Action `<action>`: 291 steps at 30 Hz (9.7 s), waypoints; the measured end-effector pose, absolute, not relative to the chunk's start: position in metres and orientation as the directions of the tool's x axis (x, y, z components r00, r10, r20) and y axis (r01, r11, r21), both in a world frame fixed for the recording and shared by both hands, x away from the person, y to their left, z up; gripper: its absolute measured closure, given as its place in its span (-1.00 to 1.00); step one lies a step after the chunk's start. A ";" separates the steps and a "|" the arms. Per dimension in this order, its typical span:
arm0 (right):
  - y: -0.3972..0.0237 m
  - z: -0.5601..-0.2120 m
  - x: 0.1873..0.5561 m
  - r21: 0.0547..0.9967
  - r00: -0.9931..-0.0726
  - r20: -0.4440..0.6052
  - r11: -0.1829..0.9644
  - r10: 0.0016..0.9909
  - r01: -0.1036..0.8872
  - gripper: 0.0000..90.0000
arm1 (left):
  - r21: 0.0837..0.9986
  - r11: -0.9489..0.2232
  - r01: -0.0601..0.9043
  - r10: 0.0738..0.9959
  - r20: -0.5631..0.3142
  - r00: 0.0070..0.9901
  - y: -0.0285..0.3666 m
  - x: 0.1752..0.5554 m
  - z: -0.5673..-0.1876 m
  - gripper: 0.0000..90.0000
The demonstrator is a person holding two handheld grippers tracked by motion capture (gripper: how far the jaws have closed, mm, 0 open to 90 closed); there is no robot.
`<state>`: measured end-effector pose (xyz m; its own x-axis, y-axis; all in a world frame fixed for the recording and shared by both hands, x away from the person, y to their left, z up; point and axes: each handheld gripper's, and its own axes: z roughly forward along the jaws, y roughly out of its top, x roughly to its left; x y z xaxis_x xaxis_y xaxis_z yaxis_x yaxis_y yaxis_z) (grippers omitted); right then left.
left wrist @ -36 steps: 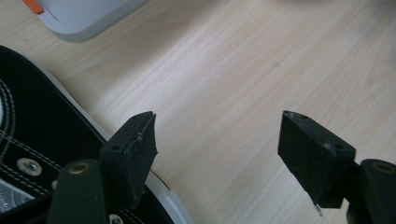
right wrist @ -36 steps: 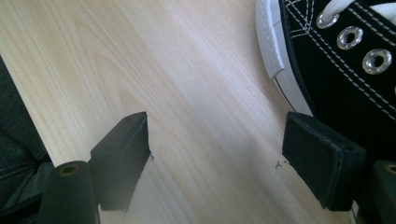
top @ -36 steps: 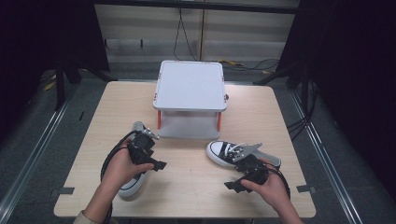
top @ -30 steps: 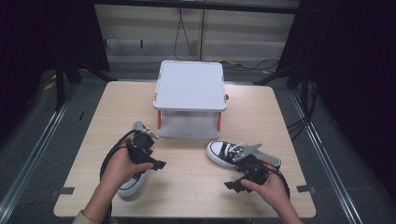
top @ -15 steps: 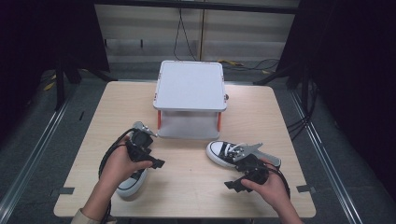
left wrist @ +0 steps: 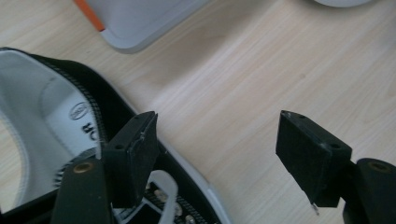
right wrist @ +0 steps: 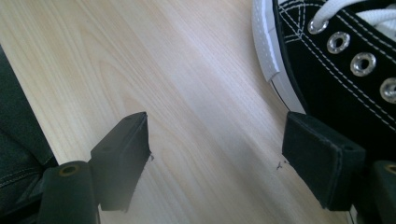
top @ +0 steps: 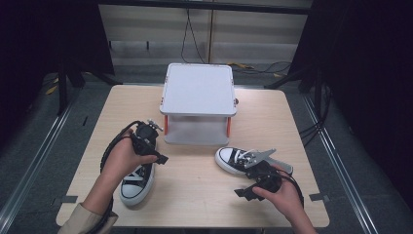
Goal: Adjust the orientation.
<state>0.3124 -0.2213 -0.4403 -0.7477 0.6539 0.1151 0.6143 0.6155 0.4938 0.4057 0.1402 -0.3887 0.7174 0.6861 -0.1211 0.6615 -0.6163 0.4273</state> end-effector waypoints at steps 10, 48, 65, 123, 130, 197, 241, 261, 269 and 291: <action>-0.222 -0.437 0.312 0.506 -0.754 0.110 0.617 0.648 0.604 -0.49 | 0.389 -0.604 0.696 0.732 -0.076 0.677 0.155 0.422 -0.379 -0.35; -0.211 -0.437 0.310 0.487 -0.774 0.093 0.649 0.626 0.584 -0.49 | 0.353 -0.559 0.751 0.769 -0.118 0.628 0.186 0.440 -0.405 -0.40; -0.215 -0.438 0.311 0.493 -0.769 0.096 0.641 0.632 0.588 -0.49 | 0.314 -0.586 0.747 0.747 -0.149 0.648 0.170 0.443 -0.429 0.36; -0.218 -0.433 0.311 0.508 -0.764 0.101 0.627 0.638 0.591 -0.49 | 0.342 -0.705 0.622 0.612 -0.151 0.777 0.044 0.404 -0.438 0.10; -0.220 -0.432 0.311 0.512 -0.763 0.099 0.625 0.638 0.589 -0.49 | 0.289 -0.709 0.643 0.635 -0.134 0.761 0.035 0.404 -0.447 0.54; -0.213 -0.432 0.313 0.513 -0.769 0.084 0.634 0.634 0.579 -0.48 | 0.240 -0.755 0.611 0.622 -0.034 0.782 0.134 0.352 -0.435 0.65; -0.210 -0.430 0.312 0.518 -0.774 0.082 0.637 0.628 0.571 -0.49 | 0.194 -0.722 0.664 0.672 -0.031 0.740 0.135 0.353 -0.447 0.64; -0.211 -0.428 0.312 0.526 -0.775 0.080 0.634 0.627 0.567 -0.49 | 0.240 -0.764 0.599 0.605 -0.058 0.794 0.143 0.374 -0.377 0.60; -0.215 -0.426 0.312 0.533 -0.769 0.082 0.624 0.634 0.571 -0.49 | 0.251 -0.774 0.581 0.594 -0.030 0.804 0.141 0.383 -0.347 0.60; -0.213 -0.427 0.313 0.537 -0.775 0.090 0.624 0.626 0.567 -0.49 | 0.264 -0.789 0.554 0.577 0.010 0.817 0.145 0.408 -0.275 0.56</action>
